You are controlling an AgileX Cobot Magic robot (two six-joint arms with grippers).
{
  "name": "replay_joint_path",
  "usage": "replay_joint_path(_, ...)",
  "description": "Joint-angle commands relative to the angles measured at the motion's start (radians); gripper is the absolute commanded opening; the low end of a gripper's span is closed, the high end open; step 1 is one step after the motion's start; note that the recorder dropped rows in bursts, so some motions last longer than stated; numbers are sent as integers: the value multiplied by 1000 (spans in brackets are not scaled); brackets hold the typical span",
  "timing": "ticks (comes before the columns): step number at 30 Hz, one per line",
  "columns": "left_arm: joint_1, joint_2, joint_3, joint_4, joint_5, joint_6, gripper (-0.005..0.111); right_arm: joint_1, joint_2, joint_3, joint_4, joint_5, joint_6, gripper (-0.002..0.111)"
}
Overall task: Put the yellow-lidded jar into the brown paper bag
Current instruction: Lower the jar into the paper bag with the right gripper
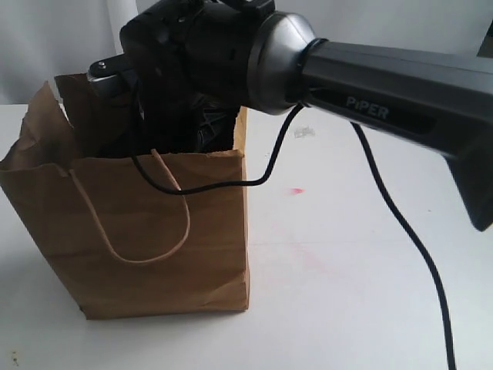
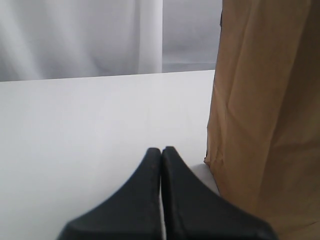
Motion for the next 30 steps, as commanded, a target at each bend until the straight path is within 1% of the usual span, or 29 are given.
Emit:
replay_joint_path(1, -5, 3, -2, -4, -9, -4, 1, 5, -3, -1, 2, -10, -7, 0)
replay_joint_path(9, -5, 3, -2, -4, -9, -4, 1, 5, 0, -1, 28, -10, -7, 0)
replay_joint_path(14, -5, 3, -2, -4, -9, -4, 1, 5, 0, -1, 31, -10, -72, 0)
replay_joint_path(15, -5, 3, -2, -4, -9, -4, 1, 5, 0, -1, 31, -10, -77, 1)
replay_joint_path(17, -5, 3, -2, -4, -9, -4, 1, 5, 0, -1, 31, -10, -77, 7)
replay_joint_path(20, -5, 3, -2, -4, -9, -4, 1, 5, 0, -1, 31, -15, -77, 23)
replay_joint_path(21, -5, 3, -2, -4, -9, -4, 1, 5, 0, -1, 31, -23, -77, 33)
replay_joint_path(23, -5, 3, -2, -4, -9, -4, 1, 5, 0, -1, 31, -33, -77, 48)
replay_joint_path(24, -5, 3, -2, -4, -9, -4, 1, 5, 0, -1, 31, -35, -79, 61)
replay_joint_path(25, -5, 3, -2, -4, -9, -4, 1, 5, 0, -1, 31, -37, -82, 69)
replay_joint_path(27, -5, 3, -2, -4, -9, -4, 1, 5, 0, -1, 31, -35, -85, 90)
replay_joint_path(28, -5, 3, -2, -4, -9, -4, 1, 5, 0, -1, 31, -33, -85, 98)
replay_joint_path(30, -5, 3, -2, -4, -9, -4, 1, 5, 0, -1, 31, -33, -85, 105)
